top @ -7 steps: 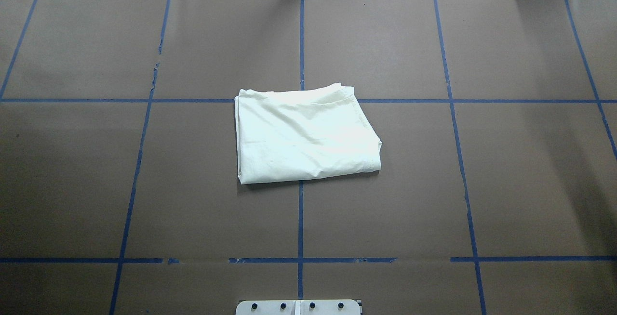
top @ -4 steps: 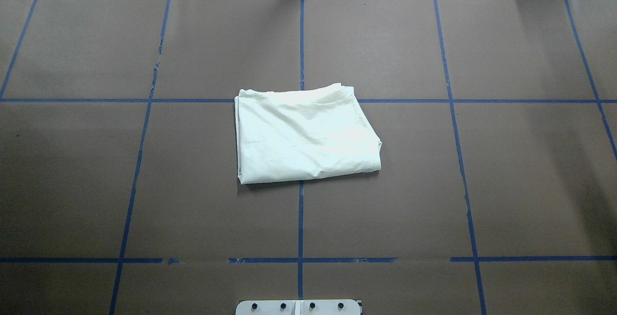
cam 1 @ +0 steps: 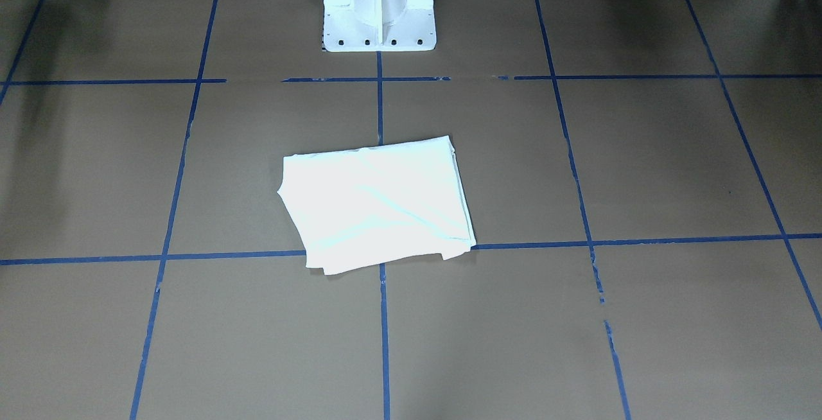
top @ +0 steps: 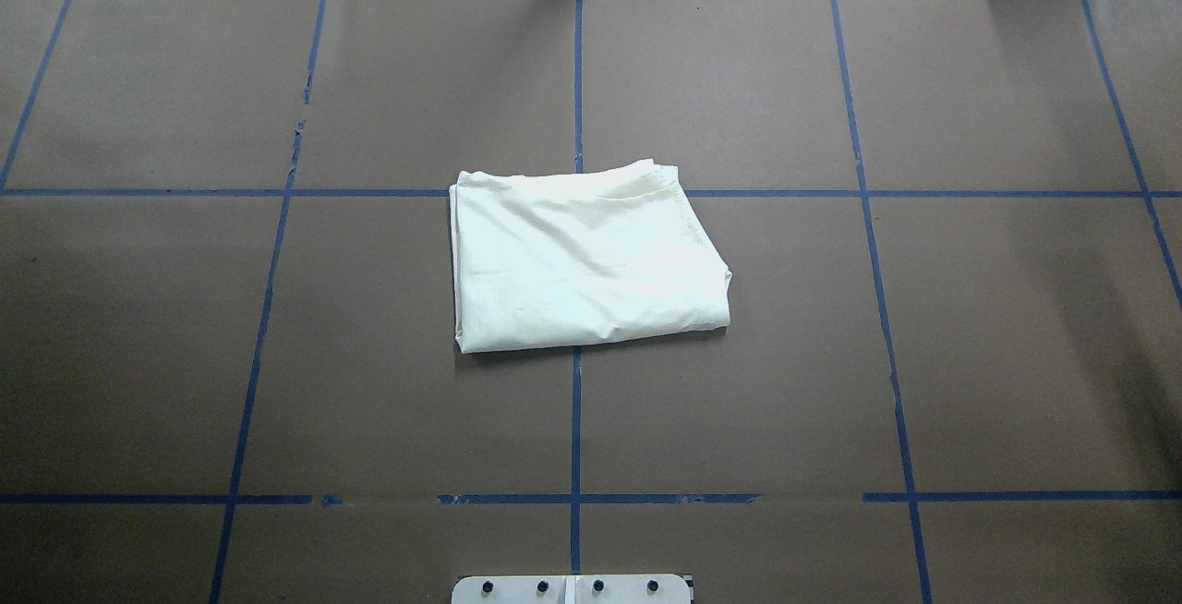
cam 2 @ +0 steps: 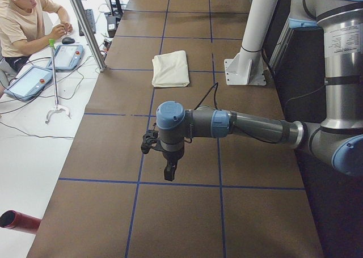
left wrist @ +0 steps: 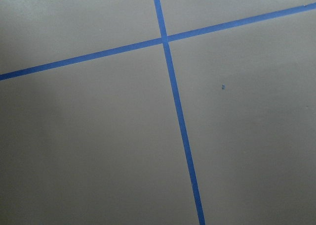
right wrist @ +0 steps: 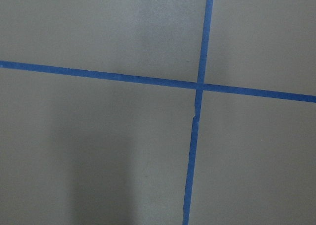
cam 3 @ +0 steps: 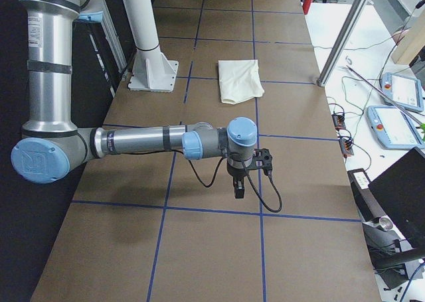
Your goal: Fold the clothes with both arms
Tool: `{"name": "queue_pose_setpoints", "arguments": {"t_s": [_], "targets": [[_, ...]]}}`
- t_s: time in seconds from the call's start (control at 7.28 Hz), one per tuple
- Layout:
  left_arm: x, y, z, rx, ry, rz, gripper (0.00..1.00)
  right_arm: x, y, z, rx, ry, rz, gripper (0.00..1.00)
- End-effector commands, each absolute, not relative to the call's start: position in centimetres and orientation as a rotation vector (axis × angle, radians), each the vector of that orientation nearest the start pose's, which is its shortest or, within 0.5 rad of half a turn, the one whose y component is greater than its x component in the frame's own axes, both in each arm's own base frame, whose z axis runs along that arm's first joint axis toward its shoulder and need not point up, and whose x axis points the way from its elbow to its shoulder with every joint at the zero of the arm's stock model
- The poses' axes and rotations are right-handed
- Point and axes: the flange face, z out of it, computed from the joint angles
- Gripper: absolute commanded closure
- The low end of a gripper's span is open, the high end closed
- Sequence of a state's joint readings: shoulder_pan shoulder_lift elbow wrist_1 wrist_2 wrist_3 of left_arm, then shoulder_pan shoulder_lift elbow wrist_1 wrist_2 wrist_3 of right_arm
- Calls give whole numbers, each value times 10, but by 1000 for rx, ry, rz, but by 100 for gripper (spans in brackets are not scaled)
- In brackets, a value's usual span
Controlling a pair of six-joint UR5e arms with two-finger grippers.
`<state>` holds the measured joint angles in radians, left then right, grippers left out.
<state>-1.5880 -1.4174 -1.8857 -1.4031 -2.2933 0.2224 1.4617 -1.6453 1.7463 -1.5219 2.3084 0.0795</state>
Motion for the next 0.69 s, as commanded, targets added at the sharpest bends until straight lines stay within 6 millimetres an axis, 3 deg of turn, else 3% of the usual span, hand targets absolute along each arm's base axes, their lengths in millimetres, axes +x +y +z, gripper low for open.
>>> {"name": "queue_pose_setpoints", "arguments": {"t_s": [0.0,0.41,0.55], "targets": [[-75,-421,594,83,719,196,0,14,-473,604,72,-756,-87,0],[-74,-422,593,84,719,197,0,13,-474,602,73,-758,-82,0],[-65,-423,601,60,717,210,0,13,-473,603,70,-767,-82,0]]}}
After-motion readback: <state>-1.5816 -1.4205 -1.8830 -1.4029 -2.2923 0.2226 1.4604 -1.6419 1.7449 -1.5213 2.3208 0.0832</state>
